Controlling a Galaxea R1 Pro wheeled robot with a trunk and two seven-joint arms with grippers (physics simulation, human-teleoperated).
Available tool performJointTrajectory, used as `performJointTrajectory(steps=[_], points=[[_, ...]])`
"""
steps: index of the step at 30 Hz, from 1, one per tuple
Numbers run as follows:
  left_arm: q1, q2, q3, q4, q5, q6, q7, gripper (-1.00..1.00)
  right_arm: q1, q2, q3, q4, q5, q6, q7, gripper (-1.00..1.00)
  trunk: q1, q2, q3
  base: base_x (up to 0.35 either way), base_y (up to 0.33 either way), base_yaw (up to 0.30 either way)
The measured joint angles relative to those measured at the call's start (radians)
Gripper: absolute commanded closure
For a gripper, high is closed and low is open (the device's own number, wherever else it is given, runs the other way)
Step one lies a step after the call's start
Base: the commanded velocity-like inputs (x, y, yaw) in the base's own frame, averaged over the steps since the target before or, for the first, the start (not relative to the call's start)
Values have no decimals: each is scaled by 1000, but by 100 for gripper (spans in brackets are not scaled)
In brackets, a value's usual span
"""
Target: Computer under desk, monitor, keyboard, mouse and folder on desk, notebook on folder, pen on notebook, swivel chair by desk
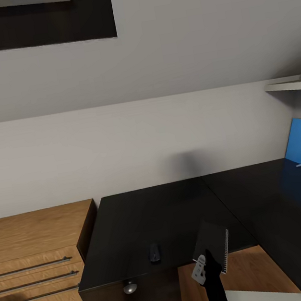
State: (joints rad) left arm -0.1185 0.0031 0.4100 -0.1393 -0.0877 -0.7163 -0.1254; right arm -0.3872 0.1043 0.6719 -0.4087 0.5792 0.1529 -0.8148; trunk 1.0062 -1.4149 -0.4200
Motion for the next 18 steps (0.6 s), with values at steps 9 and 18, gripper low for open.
performJointTrajectory(steps=[9,18], points=[[0,0,0,0,0,-1,0,-100,0,1,0,0,0,0,0,100,0,0,0,0,0,0],[0,0,0,0,0,-3,-1,-100,0,2,0,0,0,0,0,100,0,0,0,0,0,0]])
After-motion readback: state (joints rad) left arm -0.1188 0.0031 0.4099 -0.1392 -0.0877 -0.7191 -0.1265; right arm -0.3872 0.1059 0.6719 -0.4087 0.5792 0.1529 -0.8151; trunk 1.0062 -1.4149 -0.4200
